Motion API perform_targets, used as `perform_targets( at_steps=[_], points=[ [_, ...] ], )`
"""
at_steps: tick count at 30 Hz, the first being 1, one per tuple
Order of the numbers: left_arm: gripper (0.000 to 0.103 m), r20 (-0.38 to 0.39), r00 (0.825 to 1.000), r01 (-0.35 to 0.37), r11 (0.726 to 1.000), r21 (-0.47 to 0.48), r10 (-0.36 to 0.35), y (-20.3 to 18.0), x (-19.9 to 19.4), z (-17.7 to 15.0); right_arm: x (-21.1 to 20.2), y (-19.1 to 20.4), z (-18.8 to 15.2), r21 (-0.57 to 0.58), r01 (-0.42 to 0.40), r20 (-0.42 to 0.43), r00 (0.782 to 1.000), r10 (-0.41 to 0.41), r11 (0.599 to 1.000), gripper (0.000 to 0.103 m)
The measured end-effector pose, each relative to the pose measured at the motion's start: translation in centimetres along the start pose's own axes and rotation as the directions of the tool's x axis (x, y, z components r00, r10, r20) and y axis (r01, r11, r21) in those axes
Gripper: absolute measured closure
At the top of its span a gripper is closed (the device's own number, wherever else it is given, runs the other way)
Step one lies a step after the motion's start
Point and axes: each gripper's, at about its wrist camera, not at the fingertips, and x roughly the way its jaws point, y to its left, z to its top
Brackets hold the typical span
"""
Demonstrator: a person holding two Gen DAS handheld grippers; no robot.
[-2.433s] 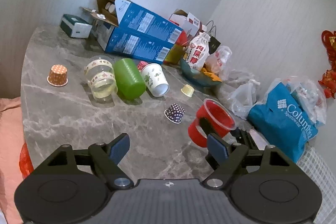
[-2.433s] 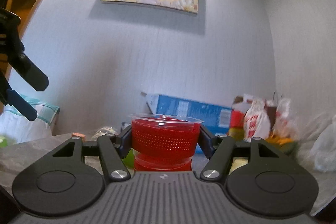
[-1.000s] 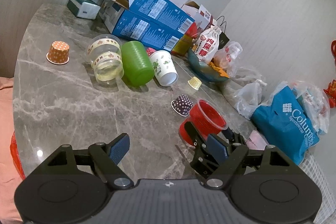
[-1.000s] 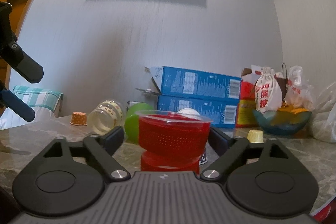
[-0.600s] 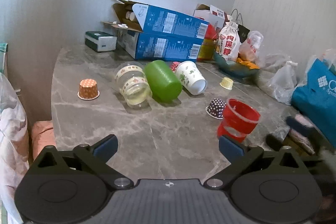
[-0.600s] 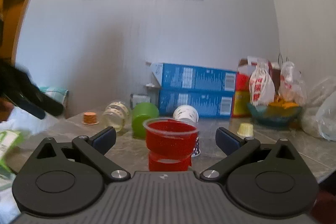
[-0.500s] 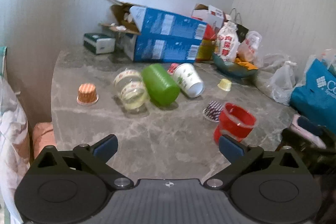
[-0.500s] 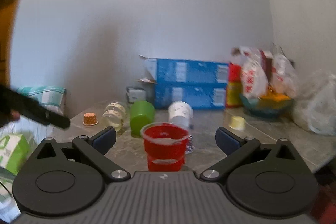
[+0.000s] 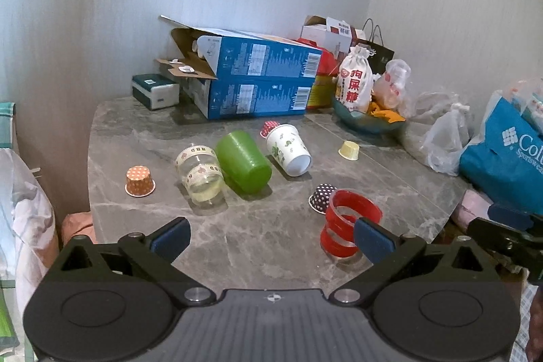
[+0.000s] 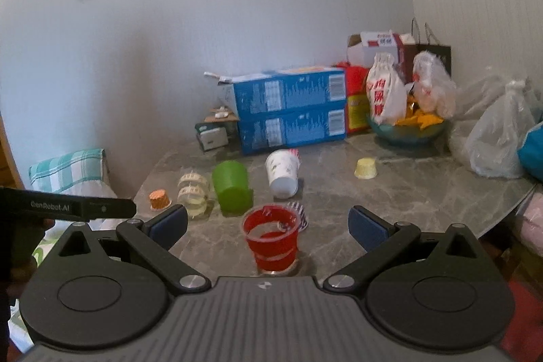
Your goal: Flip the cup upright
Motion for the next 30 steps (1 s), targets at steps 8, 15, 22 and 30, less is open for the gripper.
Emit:
perform_targets(
  at_steps=[8,15,22,30],
  points=[
    [0.0,-0.001,1.0,-0.003,1.0,0.022,0.003,-0.6,-0.5,0.0,-0.1,-0.3,0.0,0.016,0.004,-0.009,1.0,-0.003,1.0,0.001],
    [0.0,-0.007,1.0,-0.005,0.999,0.054,0.005,-1.5,-0.9,-0.3,-0.8,0.1,-0.2,0.002,0.001,0.001,1.0,-0.001,1.0,0.001],
    [0.0,-0.002,1.0,-0.003,0.998,0.066,0.003,-1.8,-1.2,-0.5,-1.2,0.3,-0.3,-0.004,-0.003,0.001,1.0,0.003,1.0,0.001],
    [0.0,-0.015,1.0,-0.017,0.997,0.076,0.018,-2.0,-1.1,-1.1,-1.5,0.6,-0.6,-0.003,-0.026,0.013,1.0,0.026,1.0,0.001]
  ],
)
